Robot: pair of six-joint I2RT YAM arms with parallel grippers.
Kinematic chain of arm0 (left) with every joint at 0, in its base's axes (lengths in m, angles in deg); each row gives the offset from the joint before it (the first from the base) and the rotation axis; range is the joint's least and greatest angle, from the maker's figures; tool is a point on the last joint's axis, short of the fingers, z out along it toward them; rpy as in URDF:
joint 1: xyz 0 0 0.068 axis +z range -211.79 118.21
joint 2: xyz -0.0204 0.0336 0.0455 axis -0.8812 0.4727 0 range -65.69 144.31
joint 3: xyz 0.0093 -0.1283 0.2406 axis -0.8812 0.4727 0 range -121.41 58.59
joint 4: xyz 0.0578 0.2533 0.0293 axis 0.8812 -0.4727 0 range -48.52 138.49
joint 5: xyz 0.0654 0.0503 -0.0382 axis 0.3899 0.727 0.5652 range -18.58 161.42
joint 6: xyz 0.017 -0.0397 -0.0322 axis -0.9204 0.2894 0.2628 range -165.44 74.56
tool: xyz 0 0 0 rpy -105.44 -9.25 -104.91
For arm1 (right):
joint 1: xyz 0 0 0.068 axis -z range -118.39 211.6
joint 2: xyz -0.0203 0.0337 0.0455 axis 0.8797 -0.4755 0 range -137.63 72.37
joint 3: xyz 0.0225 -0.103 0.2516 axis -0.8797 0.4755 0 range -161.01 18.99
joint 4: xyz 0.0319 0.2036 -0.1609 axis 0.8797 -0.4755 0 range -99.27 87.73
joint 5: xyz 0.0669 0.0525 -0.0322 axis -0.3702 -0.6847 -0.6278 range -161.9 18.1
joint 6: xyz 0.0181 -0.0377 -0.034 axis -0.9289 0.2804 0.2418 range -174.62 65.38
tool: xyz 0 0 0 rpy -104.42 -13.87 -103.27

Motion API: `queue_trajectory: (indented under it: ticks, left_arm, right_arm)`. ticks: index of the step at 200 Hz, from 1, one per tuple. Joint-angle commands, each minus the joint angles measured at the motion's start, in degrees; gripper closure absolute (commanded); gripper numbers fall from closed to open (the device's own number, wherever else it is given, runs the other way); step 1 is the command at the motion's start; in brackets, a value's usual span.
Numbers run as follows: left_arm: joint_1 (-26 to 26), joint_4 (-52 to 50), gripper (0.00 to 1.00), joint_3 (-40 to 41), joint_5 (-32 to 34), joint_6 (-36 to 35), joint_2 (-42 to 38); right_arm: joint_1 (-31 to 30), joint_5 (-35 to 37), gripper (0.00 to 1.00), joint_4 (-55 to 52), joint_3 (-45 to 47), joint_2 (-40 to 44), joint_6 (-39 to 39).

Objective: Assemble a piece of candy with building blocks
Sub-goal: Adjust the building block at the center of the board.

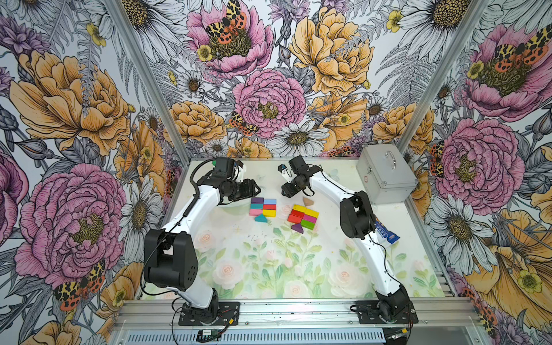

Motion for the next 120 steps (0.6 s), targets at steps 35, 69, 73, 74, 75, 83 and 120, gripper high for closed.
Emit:
queue_trajectory:
  ticks: [35,69,73,74,75,83,120]
  left_arm:
    - [-1.7,0.3,0.35,1.7,3.9,-2.5,-1.0]
    - [-1.7,0.3,0.35,1.4,3.5,-2.6,-0.8]
    - [-1.6,0.3,0.35,1.4,3.5,-2.6,-0.7]
    - [-1.7,0.3,0.35,1.4,3.4,-2.6,-0.7]
    - [-1.6,0.3,0.35,1.4,3.4,-2.6,-0.7]
    - [-1.6,0.3,0.35,1.3,3.3,-2.7,-0.8]
    - [-1.6,0.3,0.34,1.2,2.9,-2.8,-0.7]
  right_arm:
    - [0.0,3.8,0.91,-2.0,-3.4,-2.9,-2.8]
    - [-0.2,4.2,0.82,-2.2,-3.7,-3.0,-2.5]
    - [-0.2,4.3,0.81,-2.3,-3.7,-3.1,-2.5]
    - [-0.2,4.3,0.8,-2.3,-3.7,-3.1,-2.4]
    - [-0.2,4.4,0.8,-2.3,-3.7,-3.0,-2.4]
    - [-0.3,4.5,0.76,-2.3,-3.9,-3.2,-2.4]
    - [-0.3,4.5,0.63,-2.4,-4.3,-3.2,-2.5]
